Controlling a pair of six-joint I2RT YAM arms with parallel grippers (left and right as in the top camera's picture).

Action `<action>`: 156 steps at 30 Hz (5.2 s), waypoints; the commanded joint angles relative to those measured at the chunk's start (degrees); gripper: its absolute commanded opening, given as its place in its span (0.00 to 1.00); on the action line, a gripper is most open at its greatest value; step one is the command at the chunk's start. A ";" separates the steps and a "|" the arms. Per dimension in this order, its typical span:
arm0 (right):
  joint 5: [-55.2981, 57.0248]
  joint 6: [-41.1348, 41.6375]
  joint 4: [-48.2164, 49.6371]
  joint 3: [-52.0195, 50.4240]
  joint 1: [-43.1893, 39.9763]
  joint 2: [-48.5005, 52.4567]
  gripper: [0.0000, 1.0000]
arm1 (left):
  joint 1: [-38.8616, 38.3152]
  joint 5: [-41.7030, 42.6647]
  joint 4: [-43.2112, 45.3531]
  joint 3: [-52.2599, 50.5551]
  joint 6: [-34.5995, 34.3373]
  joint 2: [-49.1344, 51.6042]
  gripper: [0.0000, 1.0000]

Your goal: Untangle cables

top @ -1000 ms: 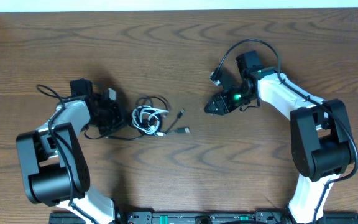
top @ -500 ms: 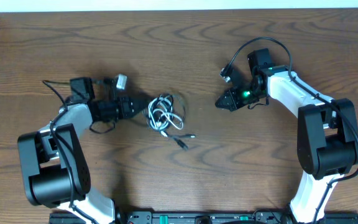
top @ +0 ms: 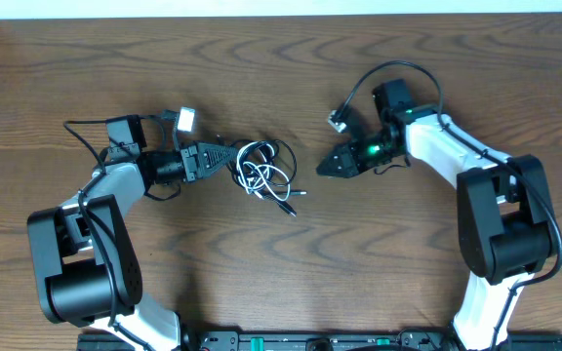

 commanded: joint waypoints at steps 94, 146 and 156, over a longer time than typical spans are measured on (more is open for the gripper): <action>45.33 26.64 -3.96 5.16 14.86 -1.46 0.62 | -3.08 4.98 3.93 0.31 0.48 -1.11 0.07; 28.11 27.63 2.12 11.28 13.75 -10.67 0.01 | -3.08 4.98 3.98 0.31 0.50 -1.11 0.07; 28.30 27.63 5.18 10.78 18.29 -9.22 0.01 | -3.08 4.98 3.98 0.31 0.50 -1.11 0.08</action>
